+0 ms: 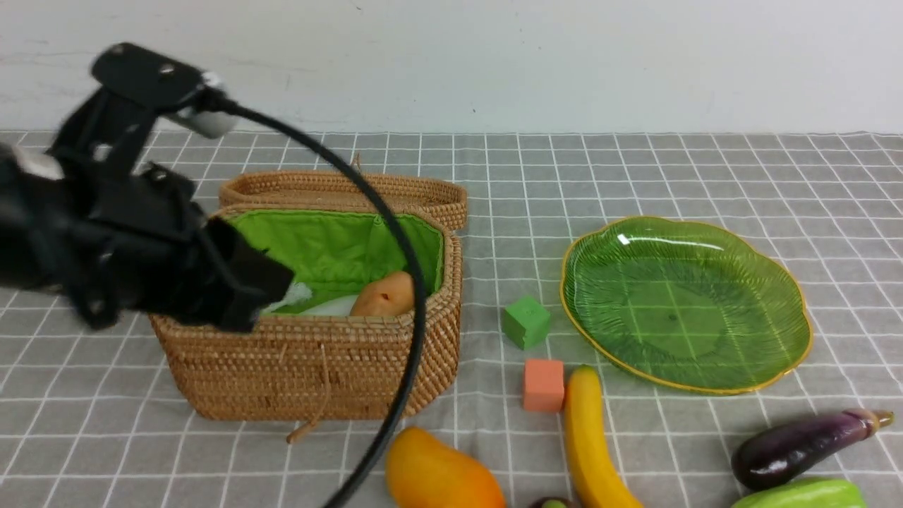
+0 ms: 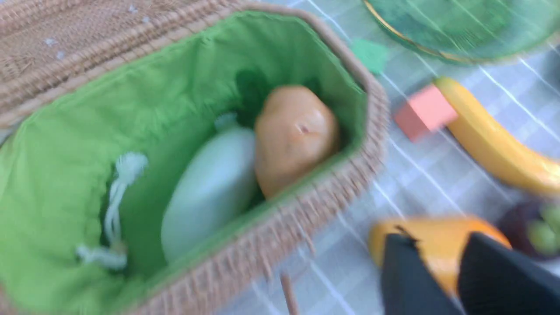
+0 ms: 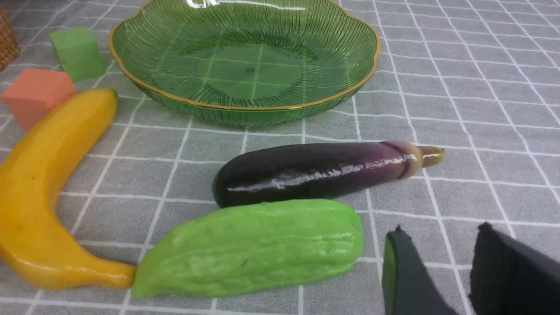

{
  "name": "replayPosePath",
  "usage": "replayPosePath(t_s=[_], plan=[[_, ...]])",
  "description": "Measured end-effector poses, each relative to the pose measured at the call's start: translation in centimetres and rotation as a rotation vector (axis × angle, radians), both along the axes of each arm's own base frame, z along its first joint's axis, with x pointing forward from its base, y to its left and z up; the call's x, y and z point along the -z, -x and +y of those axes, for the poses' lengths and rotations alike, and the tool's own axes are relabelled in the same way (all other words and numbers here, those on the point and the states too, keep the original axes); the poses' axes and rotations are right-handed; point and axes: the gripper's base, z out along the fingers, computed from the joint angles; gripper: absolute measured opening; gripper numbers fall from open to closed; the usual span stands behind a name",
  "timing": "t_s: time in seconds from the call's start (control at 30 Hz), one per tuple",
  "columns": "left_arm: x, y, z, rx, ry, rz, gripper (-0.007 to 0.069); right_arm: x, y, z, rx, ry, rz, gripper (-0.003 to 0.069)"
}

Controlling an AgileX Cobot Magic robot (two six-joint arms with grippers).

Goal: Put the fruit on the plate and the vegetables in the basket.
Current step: Grab the mango with your left arm and place it on the right plate

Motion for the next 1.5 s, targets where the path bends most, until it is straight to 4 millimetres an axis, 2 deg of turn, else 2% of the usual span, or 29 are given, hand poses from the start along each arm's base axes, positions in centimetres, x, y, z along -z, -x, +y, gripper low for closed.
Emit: replayPosePath(t_s=[0.03, 0.07, 0.1, 0.2, 0.3, 0.6, 0.8, 1.07, 1.17, 1.33, 1.5], plan=[[-0.5, 1.5, 0.5, 0.008, -0.028, 0.028, 0.0041, 0.0, 0.0, 0.0, 0.000, 0.000, 0.000, 0.0242], [-0.6, 1.9, 0.6, 0.012, -0.033, 0.036, 0.0024, 0.0, 0.0, 0.0, 0.000, 0.000, 0.000, 0.0242], [-0.8, 3.2, 1.1, 0.008, -0.065, 0.072, -0.0013, 0.0, 0.0, 0.0, 0.000, 0.000, 0.000, 0.0242], [-1.1, 5.3, 2.2, -0.034, -0.115, 0.142, -0.0013, 0.0, 0.0, 0.0, 0.000, 0.000, 0.000, 0.0242], [-1.1, 6.1, 2.4, -0.060, -0.107, 0.163, -0.0013, 0.0, 0.0, 0.0, 0.000, 0.000, 0.000, 0.0242], [0.8, 6.4, 2.0, -0.061, -0.058, 0.236, -0.0013, 0.0, 0.0, 0.0, 0.000, 0.000, 0.000, 0.0242], [0.5, 5.9, 2.0, -0.084, -0.029, 0.179, -0.0013, 0.0, 0.0, 0.0, 0.000, 0.000, 0.000, 0.0242], [-0.5, 4.6, 1.9, -0.137, 0.036, 0.020, -0.0010, 0.0, 0.0, 0.0, 0.000, 0.000, 0.000, 0.0242], [-1.0, 4.2, 1.9, -0.157, 0.062, -0.042, 0.0006, 0.0, 0.0, 0.0, 0.000, 0.000, 0.000, 0.0242], [-0.7, 3.2, 1.8, -0.171, 0.068, -0.055, 0.0089, 0.0, 0.0, 0.0, 0.000, 0.000, 0.000, 0.0242], [0.5, 1.9, 1.3, -0.173, 0.059, 0.007, 0.0281, 0.0, 0.0, 0.0, 0.000, 0.000, 0.000, 0.0242]])
